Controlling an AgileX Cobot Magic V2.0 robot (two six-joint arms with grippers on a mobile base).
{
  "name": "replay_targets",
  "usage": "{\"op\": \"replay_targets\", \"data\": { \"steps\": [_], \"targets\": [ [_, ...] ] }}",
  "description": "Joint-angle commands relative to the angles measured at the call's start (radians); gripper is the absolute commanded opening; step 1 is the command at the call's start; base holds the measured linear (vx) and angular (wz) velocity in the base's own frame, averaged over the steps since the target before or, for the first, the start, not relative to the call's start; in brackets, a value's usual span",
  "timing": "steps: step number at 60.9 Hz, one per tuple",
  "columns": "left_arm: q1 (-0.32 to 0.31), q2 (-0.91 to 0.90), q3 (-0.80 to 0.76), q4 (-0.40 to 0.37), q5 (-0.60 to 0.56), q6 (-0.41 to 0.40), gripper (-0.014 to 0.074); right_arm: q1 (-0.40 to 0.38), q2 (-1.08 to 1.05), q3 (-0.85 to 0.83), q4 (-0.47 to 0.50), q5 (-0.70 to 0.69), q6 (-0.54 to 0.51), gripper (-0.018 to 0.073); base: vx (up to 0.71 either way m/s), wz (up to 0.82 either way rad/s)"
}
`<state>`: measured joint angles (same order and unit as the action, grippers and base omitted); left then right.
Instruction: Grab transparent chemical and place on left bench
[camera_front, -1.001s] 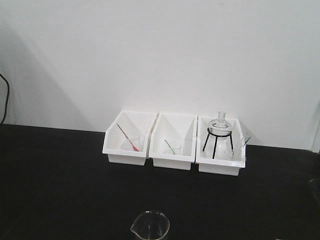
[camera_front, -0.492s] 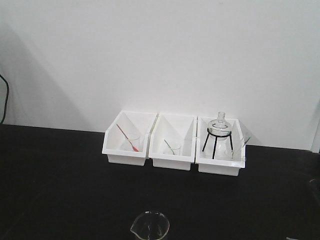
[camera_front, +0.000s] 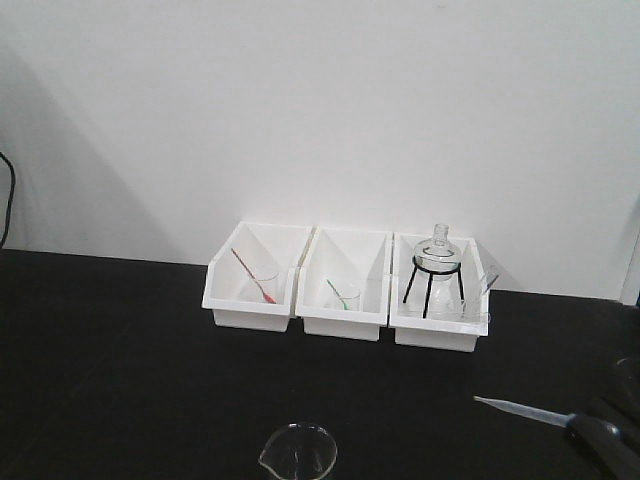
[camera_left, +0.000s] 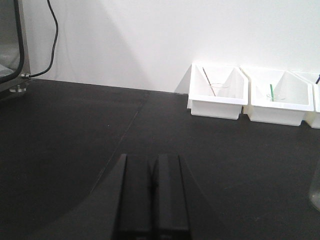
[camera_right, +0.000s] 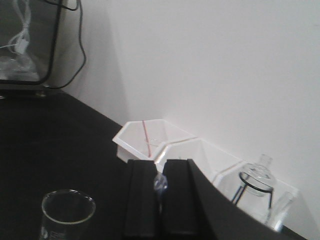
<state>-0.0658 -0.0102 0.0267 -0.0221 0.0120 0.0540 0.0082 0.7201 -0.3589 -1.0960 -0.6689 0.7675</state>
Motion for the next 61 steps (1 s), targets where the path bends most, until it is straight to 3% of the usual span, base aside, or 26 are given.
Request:
{"op": "replay_targets", "data": {
  "steps": [1, 12, 18, 23, 28, 35, 41, 61],
  "targets": [
    [-0.002, -0.019, 0.016, -0.001, -0.078, -0.008, -0.0003, 0.002, 0.087, -0.113, -0.029, -0.126, 0.082, -0.0003, 0.0, 0.0],
    [-0.002, -0.019, 0.016, -0.001, -0.078, -0.008, -0.0003, 0.038, 0.277, -0.21, -0.03, -0.165, 0.105, -0.0001, 0.0, 0.0],
    [-0.002, -0.019, 0.016, -0.001, -0.078, -0.008, -0.0003, 0.18, 0.353, -0.258, -0.025, -0.075, 0.08, -0.0001, 0.0, 0.0],
    [-0.002, -0.019, 0.016, -0.001, -0.078, -0.008, -0.0003, 0.327, 0.416, -0.308, 0.008, 0.124, 0.003, -0.0001, 0.0, 0.0],
    [-0.002, -0.019, 0.016, -0.001, -0.078, -0.008, -0.0003, 0.449, 0.48, -0.36, 0.118, 0.281, -0.076, 0.0, 0.0, 0.0],
    [-0.002, -0.019, 0.016, -0.001, -0.078, -0.008, -0.0003, 0.543, 0.569, -0.414, 0.219, 0.311, -0.178, 0.0, 0.0, 0.0],
    [-0.002, -0.019, 0.016, -0.001, -0.078, -0.008, -0.0003, 0.561, 0.643, -0.451, 0.238, 0.306, -0.242, 0.0, 0.0, 0.0],
    [-0.002, -0.019, 0.016, -0.001, -0.078, -0.008, -0.0003, 0.558, 0.802, -0.49, 0.249, 0.283, -0.209, 0.0025, 0.0, 0.0]
  ]
}}
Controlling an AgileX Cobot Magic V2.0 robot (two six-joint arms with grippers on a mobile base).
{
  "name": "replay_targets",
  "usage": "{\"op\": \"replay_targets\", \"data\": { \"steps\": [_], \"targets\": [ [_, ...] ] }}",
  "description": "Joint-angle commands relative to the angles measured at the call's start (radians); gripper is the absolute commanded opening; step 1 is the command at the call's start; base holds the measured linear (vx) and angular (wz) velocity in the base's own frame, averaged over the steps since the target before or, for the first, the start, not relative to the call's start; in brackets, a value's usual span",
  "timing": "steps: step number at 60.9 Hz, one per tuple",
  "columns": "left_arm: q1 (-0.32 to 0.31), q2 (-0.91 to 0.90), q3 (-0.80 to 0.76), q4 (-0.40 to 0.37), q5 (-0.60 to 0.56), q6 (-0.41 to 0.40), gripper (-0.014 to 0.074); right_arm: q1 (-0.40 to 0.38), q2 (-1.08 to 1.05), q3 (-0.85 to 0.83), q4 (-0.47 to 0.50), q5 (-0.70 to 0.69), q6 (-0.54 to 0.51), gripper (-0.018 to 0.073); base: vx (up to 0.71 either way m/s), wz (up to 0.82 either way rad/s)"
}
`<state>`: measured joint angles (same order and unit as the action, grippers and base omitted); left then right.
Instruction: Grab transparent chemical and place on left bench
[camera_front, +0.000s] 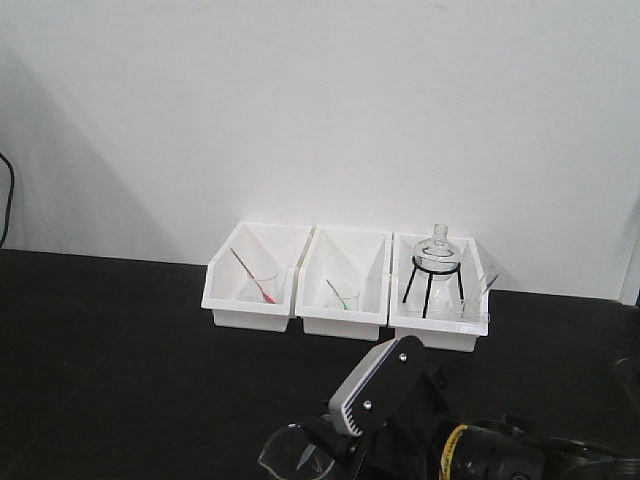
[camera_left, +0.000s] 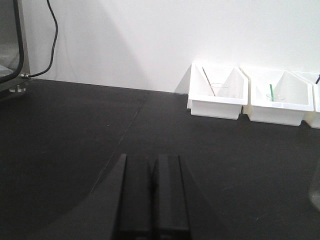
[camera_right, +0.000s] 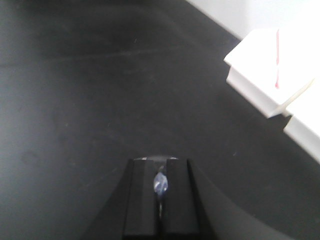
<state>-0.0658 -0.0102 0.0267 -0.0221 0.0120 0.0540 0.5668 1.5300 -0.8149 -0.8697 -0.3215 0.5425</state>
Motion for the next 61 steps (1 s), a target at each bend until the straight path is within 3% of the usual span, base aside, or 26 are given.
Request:
{"op": "replay_targets", "data": {
  "steps": [1, 18, 24, 34, 42, 52, 61],
  "targets": [
    [-0.002, -0.019, 0.016, -0.001, -0.078, -0.008, -0.0003, -0.001, -0.004, -0.034, 0.024, -0.065, 0.022, 0.0028, 0.0, 0.0],
    [-0.002, -0.019, 0.016, -0.001, -0.078, -0.008, -0.0003, -0.001, 0.031, -0.034, 0.034, -0.07, 0.072, 0.0146, 0.0, 0.0],
    [-0.002, -0.019, 0.016, -0.001, -0.078, -0.008, -0.0003, -0.002, 0.031, -0.034, 0.034, -0.072, 0.087, 0.0253, 0.0, 0.0],
    [-0.002, -0.019, 0.016, -0.001, -0.078, -0.008, -0.0003, -0.002, 0.031, -0.034, 0.034, -0.072, 0.08, 0.0508, 0.0, 0.0],
    [-0.002, -0.019, 0.016, -0.001, -0.078, -0.008, -0.0003, -0.002, 0.031, -0.034, 0.031, -0.075, 0.083, 0.0631, 0.0, 0.0],
    [-0.002, -0.019, 0.016, -0.001, -0.078, -0.008, -0.0003, -0.002, -0.07, -0.031, 0.034, -0.02, 0.138, 0.0638, 0.0, 0.0],
    [-0.002, -0.019, 0.016, -0.001, -0.078, -0.008, -0.0003, 0.001, -0.264, -0.031, 0.033, 0.121, 0.202, 0.0601, 0.0, 0.0]
  ]
}}
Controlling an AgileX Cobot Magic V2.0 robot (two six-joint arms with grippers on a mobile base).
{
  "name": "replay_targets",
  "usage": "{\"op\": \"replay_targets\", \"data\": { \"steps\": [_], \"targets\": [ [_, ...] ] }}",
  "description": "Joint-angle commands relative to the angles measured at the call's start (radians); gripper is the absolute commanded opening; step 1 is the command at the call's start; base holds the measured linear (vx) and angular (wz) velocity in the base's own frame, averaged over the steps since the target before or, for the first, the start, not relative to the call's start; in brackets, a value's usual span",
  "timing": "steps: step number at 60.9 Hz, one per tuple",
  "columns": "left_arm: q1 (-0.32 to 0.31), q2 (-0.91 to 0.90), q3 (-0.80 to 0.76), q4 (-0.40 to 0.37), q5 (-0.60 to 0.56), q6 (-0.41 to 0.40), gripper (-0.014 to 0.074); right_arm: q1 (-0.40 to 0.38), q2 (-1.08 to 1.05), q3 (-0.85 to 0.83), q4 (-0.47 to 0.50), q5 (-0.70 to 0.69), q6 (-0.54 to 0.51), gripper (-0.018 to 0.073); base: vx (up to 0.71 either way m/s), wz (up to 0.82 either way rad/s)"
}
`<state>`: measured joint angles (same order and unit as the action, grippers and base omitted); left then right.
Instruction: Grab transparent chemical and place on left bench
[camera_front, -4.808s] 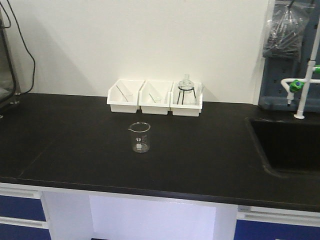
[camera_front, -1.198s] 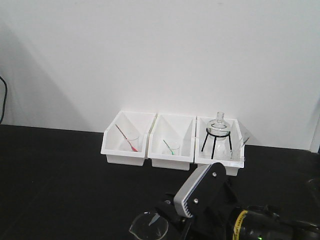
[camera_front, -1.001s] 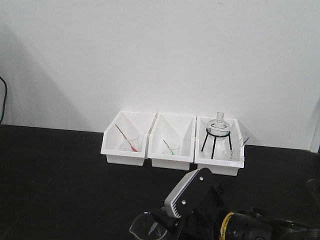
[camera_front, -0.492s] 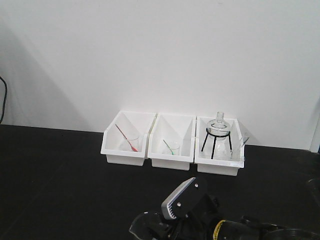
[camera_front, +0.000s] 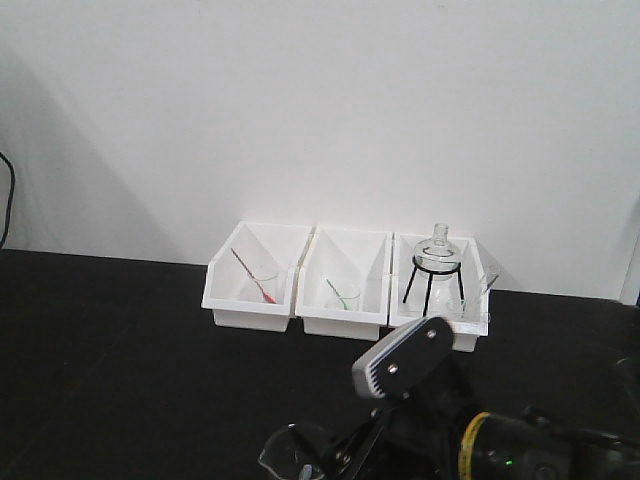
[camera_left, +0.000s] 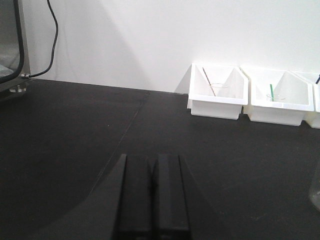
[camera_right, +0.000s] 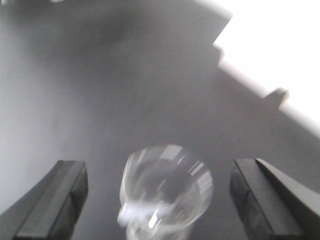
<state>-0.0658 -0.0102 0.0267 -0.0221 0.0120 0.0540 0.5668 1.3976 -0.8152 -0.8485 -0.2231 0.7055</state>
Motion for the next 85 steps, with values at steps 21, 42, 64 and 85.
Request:
{"op": "replay_targets", "data": {
  "steps": [21, 42, 64, 85],
  "targets": [
    [-0.002, -0.019, 0.016, -0.001, -0.078, -0.008, -0.0003, 0.001, -0.491, 0.062, 0.012, 0.381, 0.163, 0.0542, 0.0, 0.0],
    [-0.002, -0.019, 0.016, -0.001, -0.078, -0.008, -0.0003, 0.0, -0.649, 0.232, 0.009, 0.474, 0.163, 0.053, 0.0, 0.0],
    [-0.002, -0.019, 0.016, -0.001, -0.078, -0.008, -0.0003, -0.086, -0.782, 0.248, 0.09, 0.558, -0.003, 0.0461, 0.0, 0.0],
    [-0.002, -0.019, 0.016, -0.001, -0.078, -0.008, -0.0003, -0.521, -1.203, 0.464, 0.606, 0.566, -0.564, 0.0081, 0.0, 0.0]
  ]
}}
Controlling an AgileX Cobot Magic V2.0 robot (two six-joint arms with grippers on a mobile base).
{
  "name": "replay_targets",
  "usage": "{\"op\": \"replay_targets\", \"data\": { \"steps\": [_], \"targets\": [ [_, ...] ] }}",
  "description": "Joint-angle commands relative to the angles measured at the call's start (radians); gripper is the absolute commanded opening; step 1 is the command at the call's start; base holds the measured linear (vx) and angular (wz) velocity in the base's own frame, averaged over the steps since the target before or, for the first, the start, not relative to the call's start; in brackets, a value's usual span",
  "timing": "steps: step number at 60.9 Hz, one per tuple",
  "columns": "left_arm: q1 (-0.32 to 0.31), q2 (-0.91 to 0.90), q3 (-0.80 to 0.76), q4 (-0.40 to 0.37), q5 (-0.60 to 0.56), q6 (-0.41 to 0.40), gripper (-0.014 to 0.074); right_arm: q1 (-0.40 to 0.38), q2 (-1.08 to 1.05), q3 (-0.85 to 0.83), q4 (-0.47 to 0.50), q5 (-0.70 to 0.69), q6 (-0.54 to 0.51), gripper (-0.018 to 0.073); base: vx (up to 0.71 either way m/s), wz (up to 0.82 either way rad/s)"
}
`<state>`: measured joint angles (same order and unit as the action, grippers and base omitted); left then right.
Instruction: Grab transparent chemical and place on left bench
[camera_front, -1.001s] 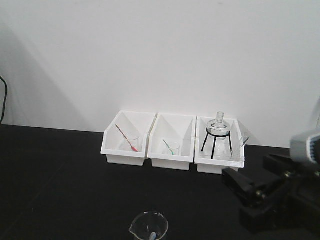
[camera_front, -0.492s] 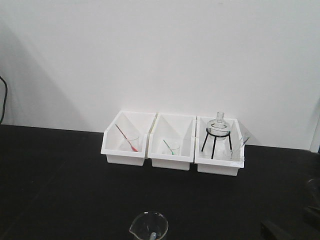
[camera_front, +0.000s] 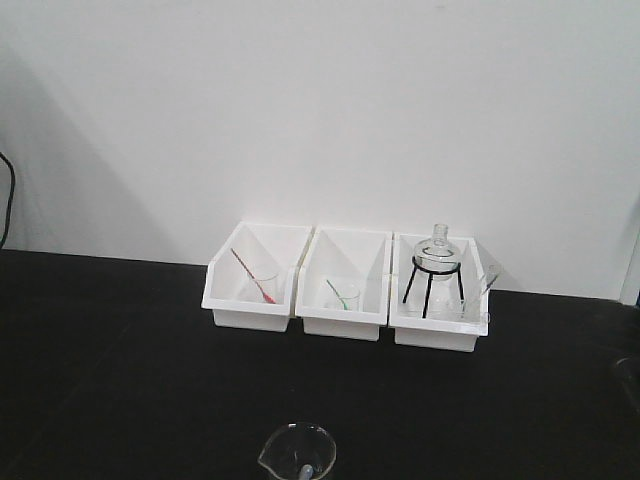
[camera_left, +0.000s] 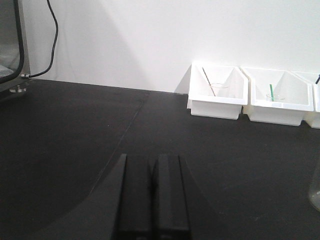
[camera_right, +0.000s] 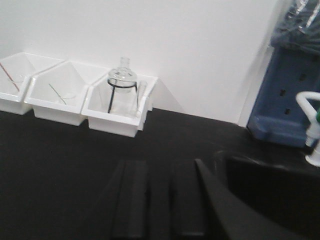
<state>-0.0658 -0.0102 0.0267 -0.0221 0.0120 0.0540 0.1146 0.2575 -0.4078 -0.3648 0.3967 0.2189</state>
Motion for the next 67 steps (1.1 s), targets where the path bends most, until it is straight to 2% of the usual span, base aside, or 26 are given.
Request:
{"op": "replay_targets", "data": {
  "steps": [1, 6, 11, 19, 21, 67],
  "targets": [
    [-0.002, -0.019, 0.016, -0.001, -0.078, -0.008, -0.0003, -0.079, -0.09, 0.075, 0.143, -0.053, -0.083, 0.0066, 0.0, 0.0],
    [-0.002, -0.019, 0.016, -0.001, -0.078, -0.008, -0.0003, -0.125, -0.195, 0.185, 0.213, -0.071, -0.089, -0.0011, 0.0, 0.0],
    [-0.002, -0.019, 0.016, -0.001, -0.078, -0.008, -0.0003, -0.133, -0.289, 0.293, 0.21, -0.125, -0.088, -0.0011, 0.0, 0.0],
    [-0.002, -0.019, 0.016, -0.001, -0.078, -0.008, -0.0003, -0.126, -0.275, 0.456, 0.21, -0.337, -0.082, -0.0008, 0.0, 0.0],
    [-0.002, -0.019, 0.016, -0.001, -0.078, -0.008, -0.0003, -0.126, -0.275, 0.443, 0.214, -0.284, -0.082, -0.0008, 0.0, 0.02],
    [-0.002, -0.019, 0.016, -0.001, -0.078, -0.008, -0.0003, -0.127, -0.275, 0.445, 0.212, -0.281, -0.084, -0.0008, 0.0, 0.0]
  ]
}}
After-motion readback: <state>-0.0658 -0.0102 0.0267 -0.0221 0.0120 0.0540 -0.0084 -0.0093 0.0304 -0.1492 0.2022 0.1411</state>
